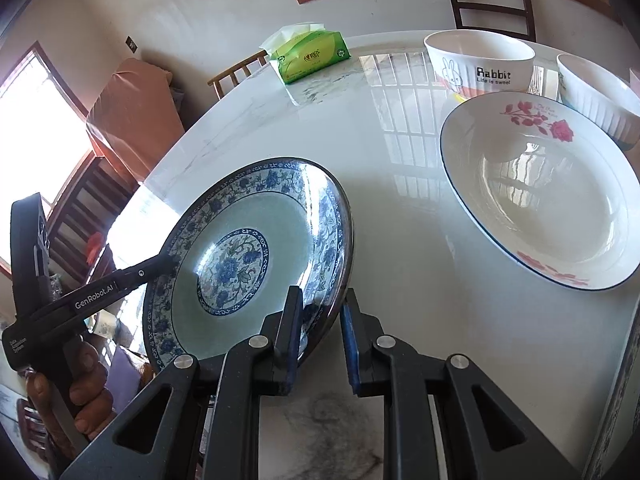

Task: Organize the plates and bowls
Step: 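Grasp the rim of the large blue-and-white plate with the right tool, then lift the large blue-and-white plate and carry it toward the smaller blue plate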

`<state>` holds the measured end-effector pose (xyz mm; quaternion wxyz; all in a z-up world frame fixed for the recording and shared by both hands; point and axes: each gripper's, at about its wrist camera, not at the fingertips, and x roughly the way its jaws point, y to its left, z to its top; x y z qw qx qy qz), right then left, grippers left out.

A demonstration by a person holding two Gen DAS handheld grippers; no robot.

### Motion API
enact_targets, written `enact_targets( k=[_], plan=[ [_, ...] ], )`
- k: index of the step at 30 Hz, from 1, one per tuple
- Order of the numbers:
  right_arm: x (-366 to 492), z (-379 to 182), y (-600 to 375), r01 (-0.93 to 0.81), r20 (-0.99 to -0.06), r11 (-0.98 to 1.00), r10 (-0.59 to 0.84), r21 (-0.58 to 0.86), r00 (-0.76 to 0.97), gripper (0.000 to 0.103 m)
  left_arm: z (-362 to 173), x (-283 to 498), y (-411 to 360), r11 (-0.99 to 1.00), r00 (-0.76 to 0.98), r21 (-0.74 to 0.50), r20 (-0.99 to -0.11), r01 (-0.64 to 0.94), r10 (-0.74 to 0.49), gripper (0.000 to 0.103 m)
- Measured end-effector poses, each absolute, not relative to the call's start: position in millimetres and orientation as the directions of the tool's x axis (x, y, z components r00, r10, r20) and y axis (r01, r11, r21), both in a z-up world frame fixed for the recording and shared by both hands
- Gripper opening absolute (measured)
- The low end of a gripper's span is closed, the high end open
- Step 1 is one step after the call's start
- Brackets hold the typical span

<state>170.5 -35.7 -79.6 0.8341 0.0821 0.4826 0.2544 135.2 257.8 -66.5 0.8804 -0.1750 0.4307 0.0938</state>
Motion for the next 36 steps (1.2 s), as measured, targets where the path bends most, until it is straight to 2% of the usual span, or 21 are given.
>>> enact_targets(
  k=[2, 3, 6, 7, 9, 12, 18, 23, 28, 36],
  plan=[
    [166, -78, -38, -0.347, -0.767, 0.869, 0.481, 0.353, 0.424, 0.020, -61, 130, 258, 0.922, 0.629, -0.221, -0.777, -0.318, 0.031, 0.023],
    [162, -76, -41, -0.351, -0.762, 0.873, 0.474, 0.339, 0.442, 0.020, -58, 127, 257, 0.923, 0.632, -0.213, -0.774, -0.322, 0.042, 0.030],
    [149, -61, -58, -0.344, -0.730, 0.877, 0.472, 0.335, 0.494, 0.025, -45, 115, 251, 0.923, 0.647, -0.213, -0.761, -0.320, 0.049, 0.041],
    [144, -56, -67, -0.336, -0.715, 0.875, 0.480, 0.349, 0.507, 0.026, -41, 111, 246, 0.926, 0.648, -0.216, -0.761, -0.308, 0.038, 0.045],
    [130, -43, -88, -0.327, -0.685, 0.866, 0.499, 0.378, 0.530, 0.028, -33, 103, 231, 0.934, 0.657, -0.240, -0.754, -0.265, -0.008, 0.059],
    [107, -28, -125, -0.304, -0.658, 0.867, 0.498, 0.395, 0.564, 0.031, -23, 92, 197, 0.942, 0.678, -0.286, -0.729, -0.173, -0.097, 0.069],
    [66, -17, -233, -0.121, -0.678, 0.904, 0.390, 0.409, 0.623, 0.036, -24, 105, 100, 0.904, 0.563, -0.422, -0.731, 0.070, -0.385, 0.069],
    [53, -27, -317, 0.039, -0.714, 0.915, 0.287, 0.402, 0.639, 0.036, -42, 130, 32, 0.845, 0.419, -0.514, -0.741, 0.151, -0.525, 0.069],
    [56, -45, -367, 0.097, -0.712, 0.877, 0.312, 0.470, 0.629, 0.036, -53, 147, -13, 0.834, 0.340, -0.526, -0.764, 0.165, -0.549, 0.069],
    [74, -73, -399, 0.070, -0.681, 0.814, 0.431, 0.576, 0.591, 0.036, -56, 154, -39, 0.869, 0.347, -0.467, -0.798, 0.163, -0.494, 0.069]
  ],
)
